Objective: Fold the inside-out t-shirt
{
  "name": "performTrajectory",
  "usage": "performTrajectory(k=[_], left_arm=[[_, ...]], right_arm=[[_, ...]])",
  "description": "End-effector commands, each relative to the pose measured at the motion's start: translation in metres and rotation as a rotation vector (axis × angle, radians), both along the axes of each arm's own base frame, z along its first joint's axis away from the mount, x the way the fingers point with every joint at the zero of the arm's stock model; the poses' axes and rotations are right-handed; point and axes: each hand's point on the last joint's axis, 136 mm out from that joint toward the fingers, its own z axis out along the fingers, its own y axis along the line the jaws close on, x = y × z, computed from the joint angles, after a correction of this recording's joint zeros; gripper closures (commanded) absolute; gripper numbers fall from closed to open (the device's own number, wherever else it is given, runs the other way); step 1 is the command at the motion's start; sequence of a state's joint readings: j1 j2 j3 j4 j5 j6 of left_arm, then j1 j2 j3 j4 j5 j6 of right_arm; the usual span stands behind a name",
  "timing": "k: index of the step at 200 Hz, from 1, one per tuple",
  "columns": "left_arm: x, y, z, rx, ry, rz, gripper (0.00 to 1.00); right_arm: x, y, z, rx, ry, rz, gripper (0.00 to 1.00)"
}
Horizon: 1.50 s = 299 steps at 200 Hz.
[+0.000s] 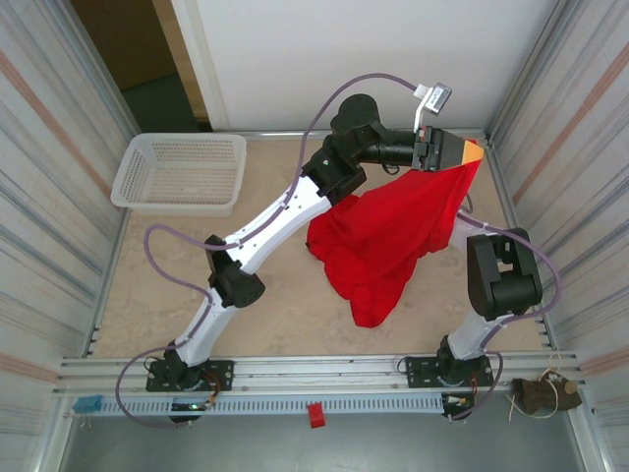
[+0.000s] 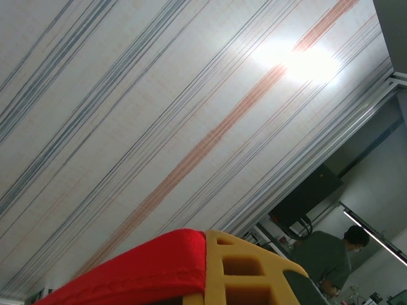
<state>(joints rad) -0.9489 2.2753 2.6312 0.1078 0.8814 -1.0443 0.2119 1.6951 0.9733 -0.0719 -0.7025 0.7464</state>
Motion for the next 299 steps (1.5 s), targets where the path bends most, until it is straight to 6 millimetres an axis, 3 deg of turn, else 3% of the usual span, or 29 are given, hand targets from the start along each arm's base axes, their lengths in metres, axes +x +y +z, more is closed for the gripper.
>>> performTrajectory(k=[1, 57, 92, 117, 140, 168, 185, 203, 234, 268, 299], left_arm=[[-0.029, 0.039, 0.065, -0.141, -0.110, 0.004, 1.00], [-0.027, 0.033, 0.055, -0.119, -0.088, -0.006, 1.00], [-0.030, 0.029, 0.051, -0.112, -0.080, -0.016, 1.00], [-0.031, 0.028, 0.050, -0.107, -0.075, -0.020, 1.00], [-0.032, 0.026, 0.047, -0.098, -0.069, -0.025, 1.00], [-0.030, 0.024, 0.040, -0.079, -0.059, -0.019, 1.00], [-0.026, 0.021, 0.034, -0.061, -0.055, -0.009, 1.00], [-0.016, 0.020, 0.025, -0.033, -0.053, 0.024, 1.00], [0.004, 0.021, 0.016, -0.022, -0.062, 0.060, 1.00], [0.026, 0.033, 0.030, -0.056, -0.057, 0.096, 1.00], [0.032, 0.046, 0.046, -0.096, -0.076, 0.122, 1.00]], right_arm=[[-0.009, 0.008, -0.014, -0.105, 0.007, 0.055, 0.23], [-0.020, 0.013, -0.038, -0.273, 0.048, 0.077, 0.20], [-0.012, -0.001, -0.062, -0.356, 0.127, -0.007, 0.20], [0.009, -0.030, -0.068, -0.371, 0.167, -0.152, 0.20], [0.028, -0.070, -0.061, -0.359, 0.175, -0.336, 0.21], [0.034, -0.114, -0.048, -0.396, 0.161, -0.493, 0.21], [0.033, -0.130, -0.039, -0.397, 0.148, -0.547, 0.21], [0.032, -0.123, -0.024, -0.362, 0.108, -0.501, 0.22], [0.020, -0.091, -0.002, -0.348, 0.021, -0.318, 0.22], [-0.003, -0.066, -0.005, -0.342, 0.008, -0.207, 0.21], [-0.019, -0.036, -0.013, -0.327, 0.022, -0.108, 0.21]])
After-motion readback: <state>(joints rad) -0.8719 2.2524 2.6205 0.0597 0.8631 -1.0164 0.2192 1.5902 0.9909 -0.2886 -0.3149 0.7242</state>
